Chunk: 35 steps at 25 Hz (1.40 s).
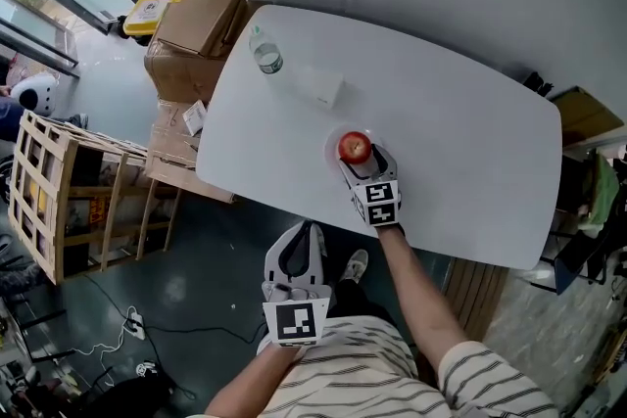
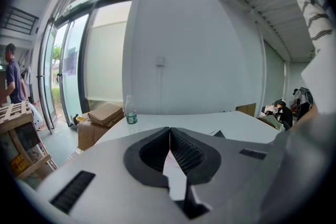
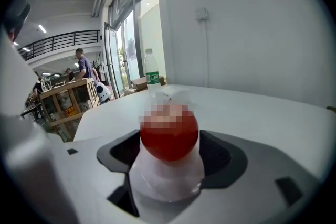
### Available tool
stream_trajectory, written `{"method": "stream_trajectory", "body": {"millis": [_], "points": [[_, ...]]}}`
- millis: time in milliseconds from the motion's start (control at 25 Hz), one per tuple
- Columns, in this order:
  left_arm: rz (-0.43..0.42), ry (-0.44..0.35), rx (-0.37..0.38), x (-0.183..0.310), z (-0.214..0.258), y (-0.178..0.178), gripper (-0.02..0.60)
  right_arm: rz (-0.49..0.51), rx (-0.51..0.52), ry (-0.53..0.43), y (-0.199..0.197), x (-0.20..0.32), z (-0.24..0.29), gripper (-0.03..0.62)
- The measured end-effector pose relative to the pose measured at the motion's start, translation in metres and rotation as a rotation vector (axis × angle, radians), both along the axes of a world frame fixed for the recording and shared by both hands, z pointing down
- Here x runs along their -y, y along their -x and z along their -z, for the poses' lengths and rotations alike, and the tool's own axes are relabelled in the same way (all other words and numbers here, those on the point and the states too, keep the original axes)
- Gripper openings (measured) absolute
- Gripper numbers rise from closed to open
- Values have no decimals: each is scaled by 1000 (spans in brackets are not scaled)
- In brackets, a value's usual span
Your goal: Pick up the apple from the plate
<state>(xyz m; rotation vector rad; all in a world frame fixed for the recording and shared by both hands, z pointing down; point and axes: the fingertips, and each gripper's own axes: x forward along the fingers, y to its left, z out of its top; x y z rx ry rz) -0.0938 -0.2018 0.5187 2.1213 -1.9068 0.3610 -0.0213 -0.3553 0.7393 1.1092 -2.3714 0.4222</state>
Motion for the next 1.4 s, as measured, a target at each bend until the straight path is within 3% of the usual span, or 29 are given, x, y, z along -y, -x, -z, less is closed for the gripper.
{"method": "stream_trajectory", "body": {"millis": [600, 1400], "points": [[3, -1, -13, 3, -2, -1, 5, -42, 44, -11, -15, -11, 34, 344], [26, -65, -11, -6, 28, -6, 5, -25, 101, -85, -24, -66, 142, 344]]}}
